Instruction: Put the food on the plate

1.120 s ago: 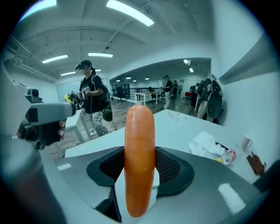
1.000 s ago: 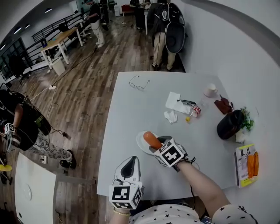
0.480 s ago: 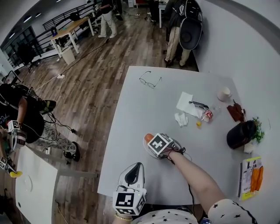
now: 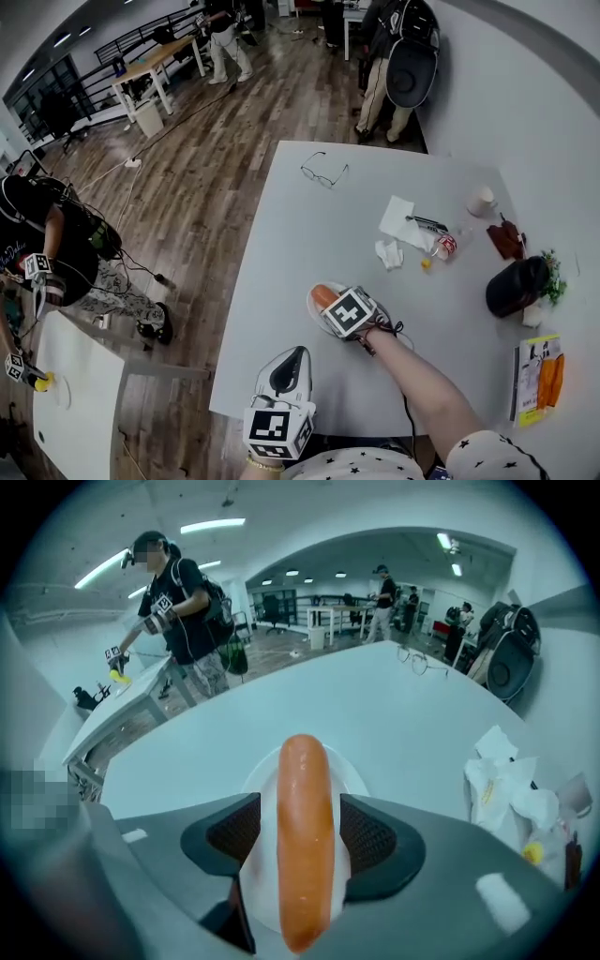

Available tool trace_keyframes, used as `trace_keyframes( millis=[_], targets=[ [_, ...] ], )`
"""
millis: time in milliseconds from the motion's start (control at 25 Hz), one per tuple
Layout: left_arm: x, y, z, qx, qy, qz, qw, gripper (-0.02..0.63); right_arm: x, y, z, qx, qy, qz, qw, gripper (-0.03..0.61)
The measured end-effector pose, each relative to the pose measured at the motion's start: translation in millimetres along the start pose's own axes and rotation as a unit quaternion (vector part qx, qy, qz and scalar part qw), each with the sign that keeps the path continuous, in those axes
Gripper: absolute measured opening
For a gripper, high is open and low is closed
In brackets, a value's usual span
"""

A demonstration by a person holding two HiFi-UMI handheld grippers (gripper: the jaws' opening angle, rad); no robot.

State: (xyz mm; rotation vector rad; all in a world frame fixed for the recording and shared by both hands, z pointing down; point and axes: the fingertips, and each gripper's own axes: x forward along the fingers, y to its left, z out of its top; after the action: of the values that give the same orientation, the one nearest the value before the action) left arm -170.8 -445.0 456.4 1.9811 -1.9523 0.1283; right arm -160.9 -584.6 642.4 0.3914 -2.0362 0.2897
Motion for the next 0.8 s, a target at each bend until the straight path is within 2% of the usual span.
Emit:
trace_keyframes(
  millis=[120,200,280,360,440,560,800],
  targets=[
    [-1.2,-1.7,2.2,0.001,-0.002,-0.002,1.0000,0.008,-36.9,3.0,12.4,0.047,-0.083,-0.013,0.995,0.264],
    [-1.4,-3.0,3.6,0.000,-0.003,-0.002,1.0000,0.008,-68.9,8.9,18.1,0.081,-0.145,-0.012,0.986,0.236],
    [-1.2,-5.1,4.3,0.003,-0.004,0.000,1.0000,0.008,-104.4,18.6,20.1,0.117,-0.220,-0.003,0.969,0.182],
    [-0.9,-7.1,3.8,0.005,-0.004,0.004,1.0000,0.008,-140.0,29.2,18.8,0.149,-0.299,0.003,0.943,0.074],
    [-0.2,-9.4,3.4,0.004,-0.006,0.007,1.0000,0.008,-168.1,39.2,11.4,0.174,-0.351,0.001,0.920,0.014],
    [1.4,-15.5,2.6,0.010,-0.006,0.002,0.9999,0.008,-193.8,53.4,-5.7,0.192,-0.379,-0.019,0.905,0.000],
    [4.1,-28.4,-0.2,0.024,-0.003,-0.013,0.9996,0.008,-223.0,68.7,-17.6,0.178,-0.400,-0.046,0.898,-0.002]
  ],
)
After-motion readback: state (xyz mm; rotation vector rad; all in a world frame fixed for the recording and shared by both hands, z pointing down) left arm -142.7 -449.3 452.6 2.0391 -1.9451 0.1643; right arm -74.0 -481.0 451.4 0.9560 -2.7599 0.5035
